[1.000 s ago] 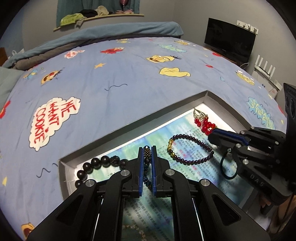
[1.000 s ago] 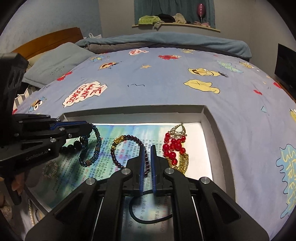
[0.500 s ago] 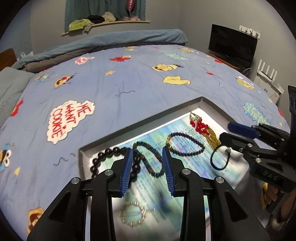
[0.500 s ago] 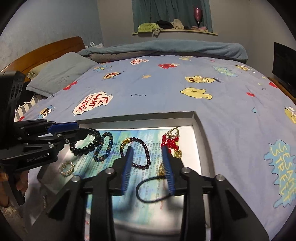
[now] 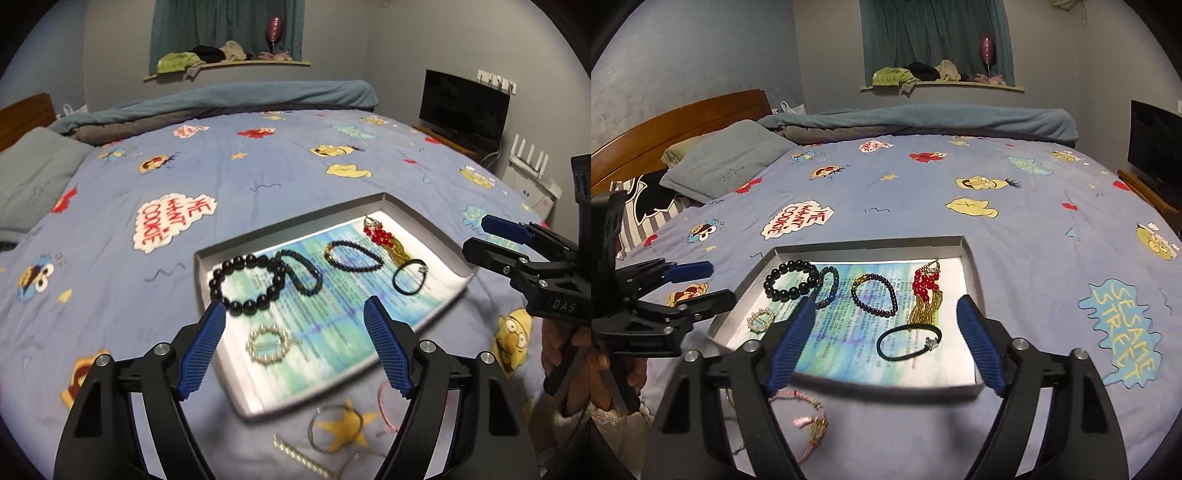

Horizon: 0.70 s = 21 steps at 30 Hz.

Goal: Organize jewelry
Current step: 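Withdraw both tools from the tray toward the pearl hair pin and pink bracelet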

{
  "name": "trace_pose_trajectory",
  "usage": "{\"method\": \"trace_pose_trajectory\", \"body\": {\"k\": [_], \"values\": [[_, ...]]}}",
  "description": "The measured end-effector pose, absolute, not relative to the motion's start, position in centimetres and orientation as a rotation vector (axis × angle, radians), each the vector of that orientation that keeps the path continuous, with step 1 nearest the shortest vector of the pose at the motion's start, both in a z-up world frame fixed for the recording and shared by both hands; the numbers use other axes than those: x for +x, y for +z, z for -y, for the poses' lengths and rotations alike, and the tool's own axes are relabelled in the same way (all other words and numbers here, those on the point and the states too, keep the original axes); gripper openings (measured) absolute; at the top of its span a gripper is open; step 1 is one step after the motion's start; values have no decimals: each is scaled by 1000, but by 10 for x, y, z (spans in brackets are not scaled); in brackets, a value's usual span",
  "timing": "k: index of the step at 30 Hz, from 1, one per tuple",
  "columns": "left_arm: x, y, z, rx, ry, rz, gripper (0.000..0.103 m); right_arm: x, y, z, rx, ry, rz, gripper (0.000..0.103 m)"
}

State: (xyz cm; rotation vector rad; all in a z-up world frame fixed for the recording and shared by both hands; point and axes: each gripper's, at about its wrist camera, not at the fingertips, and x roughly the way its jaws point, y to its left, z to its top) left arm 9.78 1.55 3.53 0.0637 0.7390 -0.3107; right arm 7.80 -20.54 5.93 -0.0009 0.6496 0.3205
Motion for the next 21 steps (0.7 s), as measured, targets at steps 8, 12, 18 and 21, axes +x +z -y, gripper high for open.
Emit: {"method": "trace_pose_trajectory", "body": {"k": [8,12,18,21], "values": [[58,26,-31,39,-287,-742,78,51,62,210,-13,317,-637,94],[43,13,-39,33,-261,-763,78,38,55,211,-23,324,-645,97],[23,-2,-45,23,-256,-785,78,27,42,211,-28,336,-669,97],[18,-10,-42,34,-244,-792,78,24,35,208,-21,345,-678,97]]}}
